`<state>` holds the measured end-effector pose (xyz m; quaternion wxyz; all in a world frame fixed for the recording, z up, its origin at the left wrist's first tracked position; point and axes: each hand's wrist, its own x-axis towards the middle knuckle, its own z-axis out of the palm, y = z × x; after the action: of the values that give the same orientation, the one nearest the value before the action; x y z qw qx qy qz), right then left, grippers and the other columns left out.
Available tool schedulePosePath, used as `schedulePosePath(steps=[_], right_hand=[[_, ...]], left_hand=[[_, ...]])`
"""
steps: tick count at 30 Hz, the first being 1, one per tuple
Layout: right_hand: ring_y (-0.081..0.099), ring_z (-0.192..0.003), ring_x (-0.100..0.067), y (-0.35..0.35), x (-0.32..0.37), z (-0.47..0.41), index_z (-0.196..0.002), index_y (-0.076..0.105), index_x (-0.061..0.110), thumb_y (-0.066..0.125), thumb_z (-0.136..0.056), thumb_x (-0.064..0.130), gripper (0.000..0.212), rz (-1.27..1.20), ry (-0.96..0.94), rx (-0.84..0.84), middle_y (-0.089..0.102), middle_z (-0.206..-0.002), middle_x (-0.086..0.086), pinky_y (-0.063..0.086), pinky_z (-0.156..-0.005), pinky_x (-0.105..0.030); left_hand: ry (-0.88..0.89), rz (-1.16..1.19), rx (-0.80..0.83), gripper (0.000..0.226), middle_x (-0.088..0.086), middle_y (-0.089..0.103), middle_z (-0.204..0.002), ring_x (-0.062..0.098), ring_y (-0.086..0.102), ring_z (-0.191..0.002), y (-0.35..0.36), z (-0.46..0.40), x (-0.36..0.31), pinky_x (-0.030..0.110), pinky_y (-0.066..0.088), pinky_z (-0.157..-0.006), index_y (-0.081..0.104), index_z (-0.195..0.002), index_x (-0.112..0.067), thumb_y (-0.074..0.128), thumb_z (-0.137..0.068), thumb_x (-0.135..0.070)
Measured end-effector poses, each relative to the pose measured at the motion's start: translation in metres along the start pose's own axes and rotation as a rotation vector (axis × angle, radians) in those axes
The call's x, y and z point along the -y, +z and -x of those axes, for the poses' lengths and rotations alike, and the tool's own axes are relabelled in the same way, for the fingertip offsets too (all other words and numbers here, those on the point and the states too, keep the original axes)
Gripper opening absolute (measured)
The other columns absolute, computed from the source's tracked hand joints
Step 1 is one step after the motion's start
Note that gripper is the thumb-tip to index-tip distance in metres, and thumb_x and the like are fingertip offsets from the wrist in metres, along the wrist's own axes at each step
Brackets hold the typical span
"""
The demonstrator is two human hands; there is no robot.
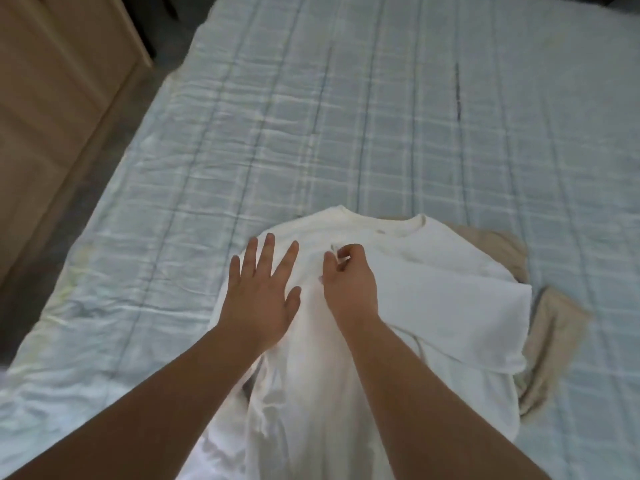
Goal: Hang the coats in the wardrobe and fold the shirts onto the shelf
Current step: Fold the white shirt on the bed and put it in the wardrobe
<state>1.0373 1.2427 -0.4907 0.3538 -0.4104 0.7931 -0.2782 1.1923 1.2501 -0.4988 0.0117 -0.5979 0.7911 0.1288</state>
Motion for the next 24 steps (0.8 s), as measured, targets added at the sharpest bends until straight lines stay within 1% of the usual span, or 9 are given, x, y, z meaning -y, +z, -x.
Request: schedulePosePath(steps=[3, 7, 9, 12, 15, 17, 19, 23, 24], right_hand=[[0.064, -0.094, -0.018, 0.030, -0.004, -0.005, -0.106, 0.057, 0.025, 0.044, -0.099, 0.031, 0.016, 0.079, 0.041, 0.094, 0.064, -0.094, 0.010, 0.050, -0.085, -0.032], [0.063, -0.098, -0.018, 0.044, -0.019, -0.005, -0.107, 0.059, 0.026, 0.041, -0.096, 0.020, 0.022, 0.103, 0.061, 0.127, 0.066, -0.103, 0.009, 0.050, -0.091, -0.035], [0.063, -0.093, -0.015, 0.040, -0.026, 0.001, -0.103, 0.060, 0.027, 0.043, -0.094, 0.016, 0.022, 0.032, 0.042, 0.106, 0.066, -0.099, 0.010, 0.050, -0.088, -0.034], [0.062, -0.085, -0.009, 0.017, -0.030, 0.012, -0.095, 0.061, 0.029, 0.048, -0.092, 0.010, 0.023, -0.154, 0.011, 0.008, 0.066, -0.091, 0.012, 0.049, -0.082, -0.028], [0.061, -0.079, -0.005, -0.020, -0.044, 0.023, -0.091, 0.062, 0.031, 0.050, -0.090, 0.006, 0.028, -0.207, 0.024, -0.098, 0.066, -0.085, 0.013, 0.048, -0.077, -0.025], [0.061, -0.082, -0.004, -0.047, -0.063, 0.022, -0.089, 0.062, 0.033, 0.051, -0.090, 0.006, 0.030, -0.198, 0.053, -0.149, 0.067, -0.087, 0.013, 0.048, -0.078, -0.025], [0.062, -0.085, -0.003, -0.074, -0.085, 0.014, -0.090, 0.063, 0.033, 0.051, -0.091, 0.006, 0.029, -0.180, 0.093, -0.198, 0.068, -0.089, 0.011, 0.047, -0.080, -0.026], [0.060, -0.087, 0.006, -0.130, -0.119, -0.010, -0.094, 0.064, 0.029, 0.051, -0.092, 0.004, 0.029, -0.154, 0.111, -0.311, 0.068, -0.095, 0.011, 0.042, -0.076, -0.017], [0.060, -0.089, 0.006, -0.144, -0.128, -0.017, -0.095, 0.065, 0.028, 0.049, -0.091, 0.001, 0.031, -0.151, 0.106, -0.339, 0.068, -0.097, 0.011, 0.043, -0.078, -0.018]], left_hand=[[-0.009, 0.032, 0.026, 0.069, 0.012, 0.003, -0.164, 0.037, -0.001, -0.150, 0.008, 0.003, 0.017, 0.056, 0.015, -0.118, 0.004, -0.157, -0.031, 0.035, -0.097, -0.046], [-0.045, 0.096, 0.060, 0.074, 0.013, 0.001, -0.164, 0.036, -0.005, -0.150, 0.015, 0.011, 0.031, 0.053, 0.016, -0.119, 0.001, -0.157, -0.030, 0.043, -0.096, -0.041], [-0.062, 0.168, 0.056, 0.073, 0.014, 0.008, -0.163, 0.035, -0.003, -0.151, 0.018, 0.014, 0.031, 0.049, 0.012, -0.121, 0.009, -0.157, -0.025, 0.047, -0.095, -0.035], [-0.011, 0.339, 0.001, 0.061, 0.016, 0.038, -0.152, 0.032, 0.018, -0.148, 0.019, 0.010, 0.017, 0.035, 0.009, -0.122, 0.033, -0.150, -0.008, 0.054, -0.093, -0.015], [-0.015, 0.483, 0.052, 0.057, 0.007, 0.043, -0.147, 0.024, 0.028, -0.142, 0.016, -0.009, -0.013, 0.028, 0.019, -0.116, 0.034, -0.149, -0.012, 0.050, -0.095, -0.013], [0.006, 0.490, 0.081, 0.057, 0.006, 0.041, -0.148, 0.023, 0.029, -0.141, 0.017, -0.028, -0.036, 0.030, 0.024, -0.115, 0.031, -0.151, -0.014, 0.049, -0.096, -0.016], [0.046, 0.418, 0.105, 0.057, 0.004, 0.038, -0.152, 0.023, 0.025, -0.144, 0.019, -0.044, -0.061, 0.034, 0.022, -0.117, 0.029, -0.152, -0.017, 0.046, -0.097, -0.020], [0.158, 0.157, 0.118, 0.058, -0.004, 0.028, -0.158, 0.020, 0.012, -0.150, 0.027, -0.066, -0.121, 0.050, 0.008, -0.120, 0.025, -0.152, -0.027, 0.041, -0.096, -0.028], [0.181, 0.136, 0.125, 0.058, -0.004, 0.028, -0.159, 0.020, 0.011, -0.150, 0.032, -0.070, -0.136, 0.051, 0.007, -0.121, 0.025, -0.152, -0.028, 0.041, -0.096, -0.028]])
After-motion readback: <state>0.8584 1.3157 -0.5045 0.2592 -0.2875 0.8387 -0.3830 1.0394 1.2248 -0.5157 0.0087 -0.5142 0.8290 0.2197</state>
